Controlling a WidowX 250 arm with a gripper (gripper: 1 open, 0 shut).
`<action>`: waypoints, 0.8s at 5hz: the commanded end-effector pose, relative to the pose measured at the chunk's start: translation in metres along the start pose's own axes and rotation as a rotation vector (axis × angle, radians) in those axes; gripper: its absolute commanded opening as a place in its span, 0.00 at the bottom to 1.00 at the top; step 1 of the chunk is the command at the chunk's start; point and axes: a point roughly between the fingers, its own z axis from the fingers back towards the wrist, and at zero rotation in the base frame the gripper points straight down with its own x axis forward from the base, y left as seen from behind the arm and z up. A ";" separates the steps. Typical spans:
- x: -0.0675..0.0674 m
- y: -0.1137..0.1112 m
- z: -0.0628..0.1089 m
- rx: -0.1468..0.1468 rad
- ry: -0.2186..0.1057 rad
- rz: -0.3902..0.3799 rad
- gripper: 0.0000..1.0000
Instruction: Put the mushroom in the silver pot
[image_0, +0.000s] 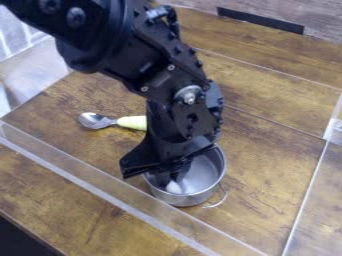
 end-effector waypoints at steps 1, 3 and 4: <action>0.008 -0.010 0.014 -0.045 -0.058 -0.066 0.00; 0.027 -0.015 0.012 -0.018 -0.087 -0.072 1.00; 0.037 -0.010 0.014 -0.024 -0.080 -0.093 1.00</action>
